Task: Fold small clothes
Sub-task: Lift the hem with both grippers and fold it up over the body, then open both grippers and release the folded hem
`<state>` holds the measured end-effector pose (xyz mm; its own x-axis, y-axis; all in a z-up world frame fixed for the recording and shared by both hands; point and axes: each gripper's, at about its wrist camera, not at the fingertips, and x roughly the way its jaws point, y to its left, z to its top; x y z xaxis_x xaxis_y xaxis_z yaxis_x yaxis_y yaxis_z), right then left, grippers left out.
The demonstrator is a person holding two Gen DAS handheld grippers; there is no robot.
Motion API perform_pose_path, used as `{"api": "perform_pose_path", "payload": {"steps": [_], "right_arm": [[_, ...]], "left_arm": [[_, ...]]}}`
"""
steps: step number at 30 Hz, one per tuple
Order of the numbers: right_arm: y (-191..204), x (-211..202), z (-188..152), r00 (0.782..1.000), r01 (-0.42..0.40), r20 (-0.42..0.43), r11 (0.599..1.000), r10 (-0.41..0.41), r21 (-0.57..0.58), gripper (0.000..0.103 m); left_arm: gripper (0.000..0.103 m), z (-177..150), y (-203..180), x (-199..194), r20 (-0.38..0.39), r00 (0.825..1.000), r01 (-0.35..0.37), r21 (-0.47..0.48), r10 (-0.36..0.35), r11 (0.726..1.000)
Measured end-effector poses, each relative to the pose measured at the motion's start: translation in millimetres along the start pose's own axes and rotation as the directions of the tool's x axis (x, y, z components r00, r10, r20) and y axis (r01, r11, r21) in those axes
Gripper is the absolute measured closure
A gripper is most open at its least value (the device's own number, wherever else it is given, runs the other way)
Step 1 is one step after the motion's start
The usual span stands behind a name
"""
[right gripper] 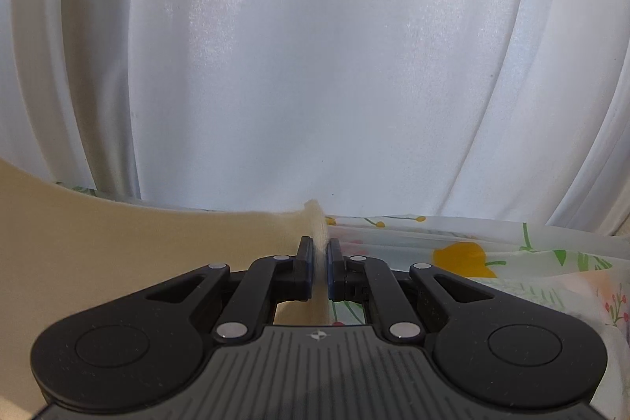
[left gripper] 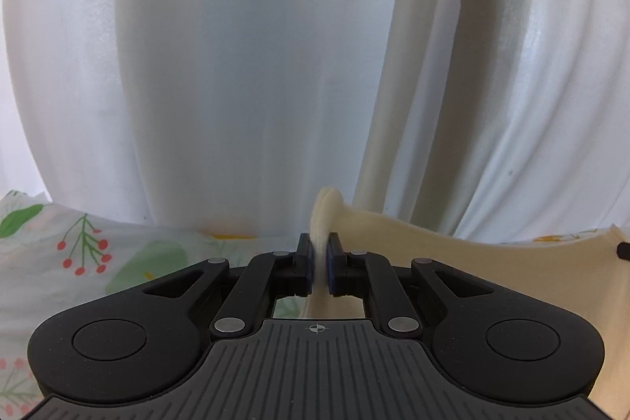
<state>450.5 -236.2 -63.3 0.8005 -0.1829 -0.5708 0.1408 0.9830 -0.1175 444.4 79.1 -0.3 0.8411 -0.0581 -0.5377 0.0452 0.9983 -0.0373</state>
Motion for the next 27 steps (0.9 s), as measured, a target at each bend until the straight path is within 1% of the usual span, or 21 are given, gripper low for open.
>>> {"api": "perform_pose_path", "payload": {"steps": [3, 7, 10, 11, 12, 13, 14, 15, 16, 17, 18, 19, 20, 21, 22, 23, 24, 25, 26, 27], "right_arm": [[0, 12, -8, 0.999, 0.01, -0.035, 1.0, -0.01, -0.009, 0.097], [1, 21, -15, 0.998, 0.01, -0.062, 1.0, -0.012, -0.021, 0.097], [-4, 25, -17, 0.998, -0.003, -0.07, 1.0, 0.002, -0.01, 0.095], [-4, 22, -16, 0.999, 0.011, -0.052, 1.0, -0.01, 0.01, 0.095], [-6, 15, -15, 0.999, 0.018, -0.03, 0.999, -0.016, 0.038, 0.094], [-8, -2, -13, 1.0, 0.007, 0.011, 0.994, -0.008, 0.108, 0.089], [-11, -12, -13, 0.998, -0.038, 0.046, 0.985, 0.03, 0.17, 0.083], [-14, -23, -15, 0.989, -0.141, 0.083, 0.956, 0.124, 0.256, 0.081], [-15, -26, -18, 0.957, -0.291, 0.105, 0.893, 0.271, 0.342, 0.076], [-14, -25, -25, 0.896, -0.436, 0.123, 0.789, 0.428, 0.433, 0.071], [-10, -18, -33, 0.831, -0.524, 0.135, 0.68, 0.539, 0.513, 0.069], [-4, -7, -43, 0.761, -0.58, 0.143, 0.566, 0.632, 0.586, 0.069], [2, 3, -52, 0.729, -0.584, 0.136, 0.505, 0.671, 0.636, 0.069], [5, 11, -59, 0.732, -0.565, 0.127, 0.493, 0.669, 0.661, 0.069], [4, 17, -66, 0.746, -0.552, 0.13, 0.498, 0.653, 0.669, 0.08], [0, 19, -69, 0.762, -0.549, 0.138, 0.518, 0.633, 0.656, 0.094], [-6, 21, -70, 0.786, -0.529, 0.128, 0.551, 0.604, 0.645, 0.099], [-15, 21, -70, 0.808, -0.513, 0.128, 0.581, 0.575, 0.632, 0.103], [-24, 21, -70, 0.821, -0.508, 0.136, 0.604, 0.554, 0.614, 0.103], [-32, 21, -69, 0.843, -0.486, 0.13, 0.633, 0.523, 0.603, 0.103]], "left_arm": [[0.093, -12, 0, 16, -0.026, 0.999, -0.028, -0.007, 0.028, 1.0], [0.093, -27, 3, 32, -0.079, 0.995, -0.063, 0.001, 0.063, 0.998], [0.083, -33, 8, 38, -0.123, 0.986, -0.115, -0.017, 0.112, 0.993], [0.077, -33, 11, 35, -0.122, 0.986, -0.117, -0.037, 0.112, 0.992], [0.073, -33, 13, 28, -0.112, 0.986, -0.128, -0.066, 0.12, 0.99], [0.071, -30, 16, 17, -0.092, 0.989, -0.128, -0.097, 0.12, 0.987], [0.071, -29, 16, 7, -0.071, 0.993, -0.098, -0.119, 0.09, 0.988], [0.068, -28, 17, -4, -0.043, 0.999, -0.034, -0.151, 0.027, 0.988], [0.064, -25, 13, -12, -0.011, 0.998, 0.057, -0.187, -0.06, 0.981], [0.052, -24, 9, -17, 0.013, 0.99, 0.141, -0.219, -0.142, 0.965], [0.04, -23, 5, -19, 0.027, 0.976, 0.216, -0.25, -0.217, 0.944], [0.037, -24, -1, -17, 0.035, 0.955, 0.292, -0.28, -0.294, 0.914], [0.034, -27, -6, -10, 0.033, 0.941, 0.331, -0.298, -0.336, 0.896], [0.034, -31, -11, -1, 0.013, 0.94, 0.329, -0.301, -0.341, 0.895], [0.036, -36, -15, 7, -0.013, 0.951, 0.292, -0.3, -0.31, 0.908], [0.037, -41, -17, 14, -0.037, 0.961, 0.251, -0.294, -0.273, 0.922], [0.04, -47, -16, 19, -0.059, 0.97, 0.209, -0.291, -0.235, 0.934], [0.043, -52, -11, 21, -0.052, 0.975, 0.192, -0.294, -0.216, 0.936], [0.045, -57, -6, 20, -0.023, 0.979, 0.189, -0.292, -0.205, 0.938], [0.045, -60, -1, 20, -0.015, 0.983, 0.171, -0.296, -0.184, 0.94]]}}
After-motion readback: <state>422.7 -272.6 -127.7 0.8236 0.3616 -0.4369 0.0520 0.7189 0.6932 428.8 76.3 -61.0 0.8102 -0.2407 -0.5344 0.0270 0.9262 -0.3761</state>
